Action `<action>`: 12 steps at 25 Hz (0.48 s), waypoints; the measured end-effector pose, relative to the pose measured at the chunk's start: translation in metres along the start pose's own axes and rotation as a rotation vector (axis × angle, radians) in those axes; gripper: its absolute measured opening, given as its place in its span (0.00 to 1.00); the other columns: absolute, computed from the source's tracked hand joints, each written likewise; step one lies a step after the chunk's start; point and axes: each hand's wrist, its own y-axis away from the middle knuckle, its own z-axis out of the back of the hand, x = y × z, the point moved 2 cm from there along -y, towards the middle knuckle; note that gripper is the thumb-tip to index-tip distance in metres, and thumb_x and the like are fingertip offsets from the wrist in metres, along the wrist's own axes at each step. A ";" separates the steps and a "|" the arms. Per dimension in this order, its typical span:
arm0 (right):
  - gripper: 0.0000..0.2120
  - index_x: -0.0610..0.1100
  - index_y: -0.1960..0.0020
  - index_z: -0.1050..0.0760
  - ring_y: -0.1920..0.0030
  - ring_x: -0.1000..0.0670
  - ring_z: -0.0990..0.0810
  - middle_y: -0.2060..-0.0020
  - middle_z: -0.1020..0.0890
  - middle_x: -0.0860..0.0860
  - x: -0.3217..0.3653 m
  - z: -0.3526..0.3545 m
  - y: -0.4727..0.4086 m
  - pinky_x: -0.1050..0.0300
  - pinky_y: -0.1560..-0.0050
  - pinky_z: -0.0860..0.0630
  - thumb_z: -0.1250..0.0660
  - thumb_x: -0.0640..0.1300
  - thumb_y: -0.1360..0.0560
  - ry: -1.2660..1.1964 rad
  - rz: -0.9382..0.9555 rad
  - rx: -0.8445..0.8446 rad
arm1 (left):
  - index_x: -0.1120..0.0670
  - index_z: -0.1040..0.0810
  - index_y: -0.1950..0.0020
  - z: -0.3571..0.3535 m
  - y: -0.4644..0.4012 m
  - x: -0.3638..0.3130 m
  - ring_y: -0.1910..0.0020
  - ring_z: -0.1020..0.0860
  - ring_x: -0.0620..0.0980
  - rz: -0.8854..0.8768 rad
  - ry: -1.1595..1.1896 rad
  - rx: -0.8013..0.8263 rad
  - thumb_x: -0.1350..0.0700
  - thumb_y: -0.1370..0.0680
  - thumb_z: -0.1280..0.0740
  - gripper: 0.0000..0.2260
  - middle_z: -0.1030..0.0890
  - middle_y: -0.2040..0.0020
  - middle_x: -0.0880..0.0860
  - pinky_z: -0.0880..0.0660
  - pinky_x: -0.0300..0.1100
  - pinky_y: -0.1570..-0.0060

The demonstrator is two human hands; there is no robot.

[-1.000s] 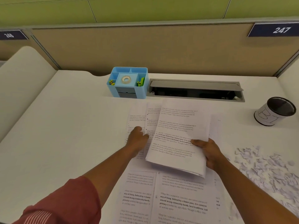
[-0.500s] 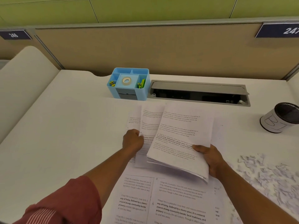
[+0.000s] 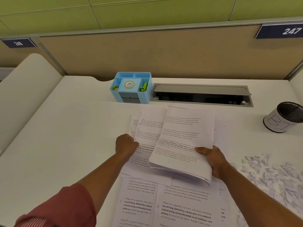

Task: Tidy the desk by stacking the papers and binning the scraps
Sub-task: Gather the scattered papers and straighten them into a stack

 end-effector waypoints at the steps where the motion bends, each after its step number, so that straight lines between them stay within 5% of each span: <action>1: 0.14 0.40 0.42 0.20 0.48 0.33 0.16 0.49 0.14 0.38 0.000 0.000 0.000 0.34 0.46 0.19 0.30 0.31 0.26 0.002 0.004 0.000 | 0.56 0.27 0.61 0.001 0.002 0.001 0.63 0.25 0.49 -0.008 0.005 -0.016 0.62 0.29 0.25 0.11 0.22 0.62 0.51 0.30 0.39 0.66; 12: 0.12 0.41 0.44 0.20 0.54 0.36 0.14 0.52 0.13 0.40 0.001 -0.001 0.001 0.42 0.58 0.15 0.30 0.31 0.26 0.013 0.019 -0.005 | 0.55 0.26 0.31 0.003 0.014 0.001 0.43 0.19 0.58 -0.238 -0.192 -0.110 0.54 0.22 0.29 0.21 0.18 0.38 0.56 0.24 0.46 0.48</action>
